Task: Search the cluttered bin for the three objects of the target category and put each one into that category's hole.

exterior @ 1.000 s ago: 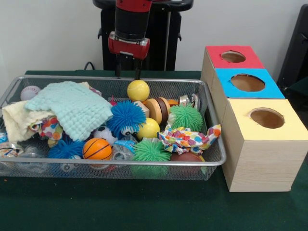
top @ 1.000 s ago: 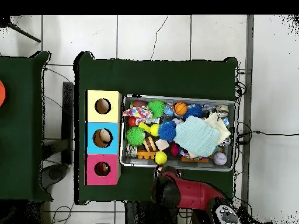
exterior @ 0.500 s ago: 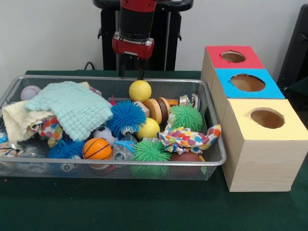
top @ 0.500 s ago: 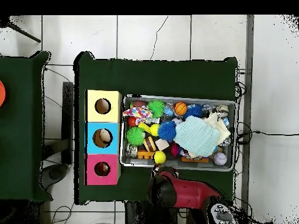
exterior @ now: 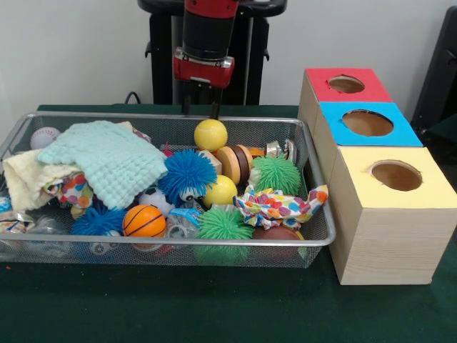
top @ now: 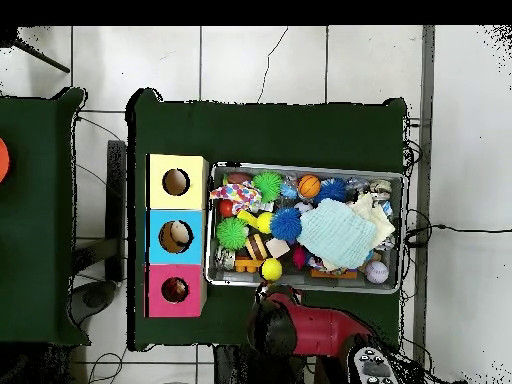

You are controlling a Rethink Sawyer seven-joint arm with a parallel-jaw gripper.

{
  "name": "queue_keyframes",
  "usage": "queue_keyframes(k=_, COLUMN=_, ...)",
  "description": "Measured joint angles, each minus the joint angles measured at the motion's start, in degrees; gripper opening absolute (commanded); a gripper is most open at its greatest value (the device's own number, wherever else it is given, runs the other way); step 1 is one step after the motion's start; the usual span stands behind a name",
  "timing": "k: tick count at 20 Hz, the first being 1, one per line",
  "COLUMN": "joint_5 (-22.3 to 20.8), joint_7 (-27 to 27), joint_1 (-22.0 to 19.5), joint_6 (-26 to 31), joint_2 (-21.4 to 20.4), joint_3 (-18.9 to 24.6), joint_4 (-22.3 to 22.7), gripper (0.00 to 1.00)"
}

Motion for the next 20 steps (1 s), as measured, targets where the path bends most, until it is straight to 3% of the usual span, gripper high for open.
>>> queue_keyframes(k=7, joint_5=0.1, joint_7=0.0, joint_1=8.0, joint_6=2.2, joint_2=-0.1, joint_3=-2.9, joint_4=-1.8, gripper=1.00)
queue_keyframes(k=10, joint_5=0.1, joint_7=0.0, joint_1=11.4, joint_6=6.9, joint_2=-0.4, joint_3=-3.8, joint_4=-3.7, gripper=1.00)
queue_keyframes(k=11, joint_5=0.1, joint_7=0.0, joint_1=12.9, joint_6=10.7, joint_2=-0.7, joint_3=-4.2, joint_4=-5.0, gripper=1.00)
queue_keyframes(k=17, joint_5=0.1, joint_7=0.0, joint_1=14.5, joint_6=21.2, joint_2=-1.4, joint_3=-4.8, joint_4=-9.5, gripper=1.00)
queue_keyframes(k=20, joint_5=0.0, joint_7=0.0, joint_1=14.4, joint_6=23.2, joint_2=-1.6, joint_3=-5.0, joint_4=-11.6, gripper=1.00)
